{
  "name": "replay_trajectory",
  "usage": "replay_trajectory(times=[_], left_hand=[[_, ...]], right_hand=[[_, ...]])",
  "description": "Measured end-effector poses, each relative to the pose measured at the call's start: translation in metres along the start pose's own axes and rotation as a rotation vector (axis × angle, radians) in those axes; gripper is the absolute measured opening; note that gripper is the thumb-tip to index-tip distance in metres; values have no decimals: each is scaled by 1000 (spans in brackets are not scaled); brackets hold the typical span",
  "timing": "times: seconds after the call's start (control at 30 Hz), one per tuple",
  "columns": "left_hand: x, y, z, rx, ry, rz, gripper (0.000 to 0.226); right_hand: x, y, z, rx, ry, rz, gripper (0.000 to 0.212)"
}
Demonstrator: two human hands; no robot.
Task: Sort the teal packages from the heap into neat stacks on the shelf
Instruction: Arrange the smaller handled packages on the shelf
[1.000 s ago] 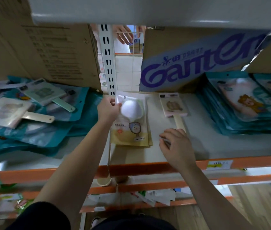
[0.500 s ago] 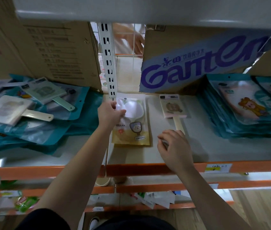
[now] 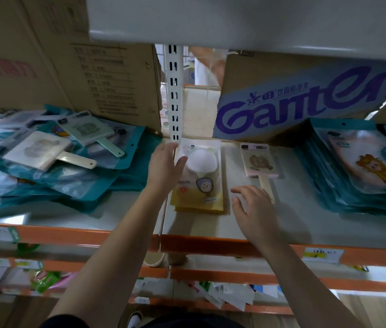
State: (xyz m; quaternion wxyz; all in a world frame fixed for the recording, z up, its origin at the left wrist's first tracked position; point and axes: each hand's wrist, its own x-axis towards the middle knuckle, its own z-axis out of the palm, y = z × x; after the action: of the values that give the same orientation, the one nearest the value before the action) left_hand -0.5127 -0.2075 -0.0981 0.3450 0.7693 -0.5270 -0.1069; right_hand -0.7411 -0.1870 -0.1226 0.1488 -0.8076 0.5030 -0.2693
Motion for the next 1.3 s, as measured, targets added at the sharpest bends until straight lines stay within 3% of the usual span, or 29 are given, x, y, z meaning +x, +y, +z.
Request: replay_trajectory(times=[0.33,0.53,0.83,0.97,1.2,1.3], left_hand=[[-32,-47,-112,177,300,94,33],[-39,-112,-170,197,391,7,31],[-42,-173,-220,185,408,-70,30],[-38,-188,-226,161,390,-50,30],[-35,-192,-229,141,360,-42,43],[-34,-194,-229,152,325,-62,59]], right_hand=[[67,-94,30,206,-69,-243,23],[105,-169,65,201,-130,-331,25],[180,-256,131,6,-383,-195,54],[200,-265,158,-94,-423,-86,55],[207,-262,154,-14,-456,109,65],[202,-256,142,173,-439,225,43]])
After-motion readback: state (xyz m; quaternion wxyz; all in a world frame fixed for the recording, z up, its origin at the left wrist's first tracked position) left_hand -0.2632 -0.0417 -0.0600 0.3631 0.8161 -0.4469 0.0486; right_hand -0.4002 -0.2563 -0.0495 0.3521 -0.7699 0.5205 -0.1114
